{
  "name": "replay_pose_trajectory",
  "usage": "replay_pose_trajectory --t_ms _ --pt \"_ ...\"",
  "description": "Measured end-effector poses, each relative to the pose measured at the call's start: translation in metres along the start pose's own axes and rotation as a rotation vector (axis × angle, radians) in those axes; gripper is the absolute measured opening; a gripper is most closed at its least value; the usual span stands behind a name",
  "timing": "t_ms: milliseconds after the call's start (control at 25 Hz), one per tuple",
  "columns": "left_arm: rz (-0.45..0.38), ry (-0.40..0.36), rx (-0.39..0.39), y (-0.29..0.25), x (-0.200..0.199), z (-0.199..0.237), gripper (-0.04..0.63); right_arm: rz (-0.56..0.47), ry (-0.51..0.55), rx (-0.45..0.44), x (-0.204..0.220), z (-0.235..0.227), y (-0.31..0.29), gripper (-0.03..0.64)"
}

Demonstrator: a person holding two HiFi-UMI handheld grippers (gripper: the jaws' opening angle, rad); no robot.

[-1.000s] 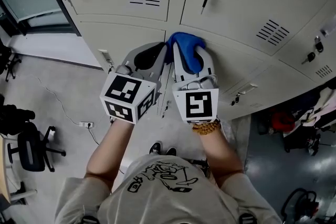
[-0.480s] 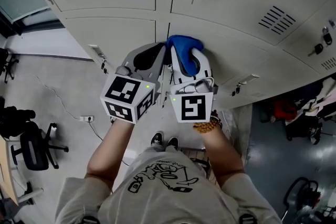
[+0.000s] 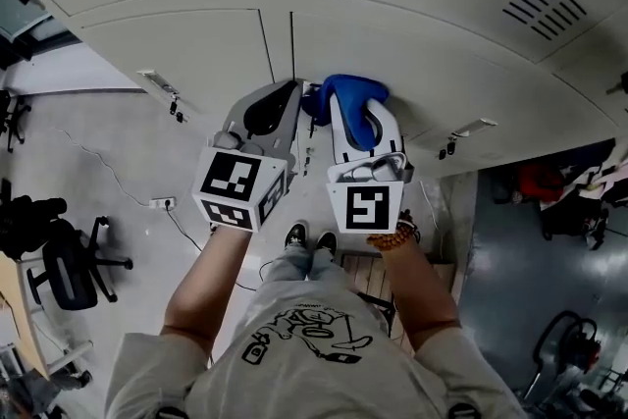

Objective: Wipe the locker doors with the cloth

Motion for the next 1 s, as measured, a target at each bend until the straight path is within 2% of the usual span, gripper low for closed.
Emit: replay_pose_trajectory --t_ms 360,600,1000 --pt "0.032 -0.009 -0.010 -0.010 0.049 -0.003 0.003 0.058 -0.034 -0.029 0.062 0.024 0.005 0.032" --pt "0.075 0.017 0.000 -0.014 0.086 -0.005 0.003 0.092 -0.067 -0.074 0.098 0.046 0.004 0.031" --pt "0.130 0.031 -0.005 -0.018 0.124 0.003 0.003 0.035 -0.161 -0.113 0.123 0.066 -0.001 0.031"
Point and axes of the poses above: the fingertips, and each gripper's own axes: y backward along the fingers, z to its left, x out of its underside, the point moved 2 cm from there along y, backward along the fingers, and after that the axes turned 1 degree about -x, right-handed, at the moved point
